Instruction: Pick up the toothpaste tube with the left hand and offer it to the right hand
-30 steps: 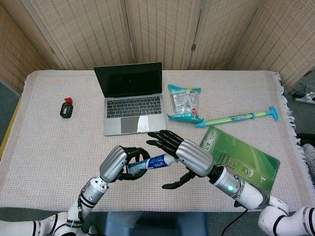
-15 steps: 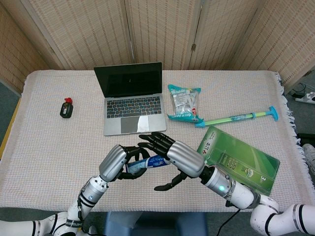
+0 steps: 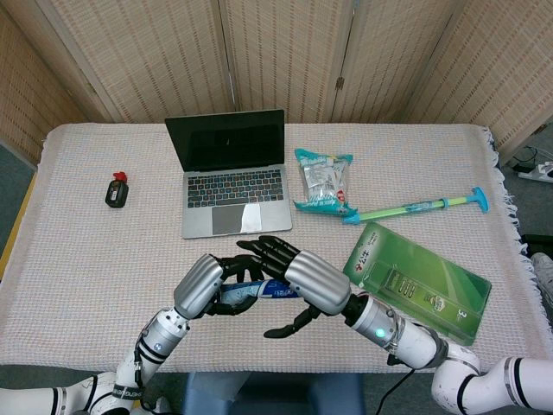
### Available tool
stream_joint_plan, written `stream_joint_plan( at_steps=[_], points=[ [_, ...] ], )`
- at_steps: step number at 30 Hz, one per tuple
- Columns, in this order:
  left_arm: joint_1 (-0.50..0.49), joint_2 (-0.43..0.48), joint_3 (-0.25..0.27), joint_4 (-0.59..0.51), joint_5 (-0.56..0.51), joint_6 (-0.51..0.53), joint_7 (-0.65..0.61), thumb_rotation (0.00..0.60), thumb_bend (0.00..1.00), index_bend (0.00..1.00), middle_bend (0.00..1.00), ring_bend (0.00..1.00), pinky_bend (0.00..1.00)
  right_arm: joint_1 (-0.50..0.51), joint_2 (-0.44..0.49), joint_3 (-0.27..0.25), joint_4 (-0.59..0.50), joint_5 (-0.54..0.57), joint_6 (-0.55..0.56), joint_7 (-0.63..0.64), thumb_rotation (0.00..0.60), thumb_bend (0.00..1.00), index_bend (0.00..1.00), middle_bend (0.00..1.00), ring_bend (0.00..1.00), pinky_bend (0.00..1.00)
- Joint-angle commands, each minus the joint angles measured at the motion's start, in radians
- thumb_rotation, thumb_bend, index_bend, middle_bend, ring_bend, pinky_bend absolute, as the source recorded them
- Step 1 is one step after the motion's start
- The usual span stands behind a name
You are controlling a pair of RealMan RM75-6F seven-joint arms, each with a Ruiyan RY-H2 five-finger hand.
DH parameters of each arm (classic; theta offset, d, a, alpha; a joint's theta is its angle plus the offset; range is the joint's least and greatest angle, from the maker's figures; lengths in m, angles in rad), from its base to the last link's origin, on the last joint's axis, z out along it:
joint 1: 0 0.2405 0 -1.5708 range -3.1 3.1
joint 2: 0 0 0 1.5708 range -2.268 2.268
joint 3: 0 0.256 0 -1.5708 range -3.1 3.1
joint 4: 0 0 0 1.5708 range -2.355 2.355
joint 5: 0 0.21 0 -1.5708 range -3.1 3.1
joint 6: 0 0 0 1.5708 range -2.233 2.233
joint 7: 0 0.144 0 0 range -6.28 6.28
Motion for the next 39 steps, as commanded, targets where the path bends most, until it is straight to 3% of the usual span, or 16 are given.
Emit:
stream_joint_plan(
  at_steps=[1, 13, 20, 26, 35, 39],
  points=[
    [0.0, 0.002, 0.0, -0.002, -0.003, -0.002, -0.001, 0.6, 0.66, 0.81, 0.85, 0.77, 0.82, 0.0, -0.004, -0.002, 0.003, 0.0, 0.004, -0.002, 0.383, 0.1, 0.0, 0.0, 0.0, 0.0],
    [0.019, 0.001, 0.026, 0.083, 0.002, 0.007, 0.046, 0.6, 0.66, 0.81, 0.85, 0.77, 0.82, -0.061, 0.067, -0.012, 0.01, -0.038, 0.121, 0.059, 0.384, 0.1, 0.0, 0.0, 0.0, 0.0],
    [0.04, -0.009, 0.062, 0.249, -0.034, -0.025, 0.226, 0.6, 0.66, 0.81, 0.85, 0.76, 0.82, -0.116, 0.132, -0.036, 0.034, -0.053, 0.184, 0.085, 0.381, 0.1, 0.0, 0.0, 0.0, 0.0],
    [0.06, -0.018, 0.081, 0.315, -0.083, -0.054, 0.358, 0.6, 0.66, 0.79, 0.85, 0.74, 0.82, -0.147, 0.161, -0.052, 0.058, -0.049, 0.207, 0.099, 0.379, 0.1, 0.0, 0.0, 0.0, 0.0],
    [0.086, -0.06, 0.063, 0.38, -0.251, -0.116, 0.564, 0.6, 0.65, 0.71, 0.81, 0.7, 0.82, -0.199, 0.191, -0.079, 0.115, -0.033, 0.231, 0.123, 0.379, 0.1, 0.0, 0.0, 0.0, 0.0],
    [0.091, -0.066, 0.058, 0.371, -0.301, -0.14, 0.584, 0.6, 0.62, 0.57, 0.71, 0.61, 0.75, -0.211, 0.194, -0.084, 0.135, -0.026, 0.233, 0.134, 0.378, 0.1, 0.0, 0.0, 0.0, 0.0]
  ],
)
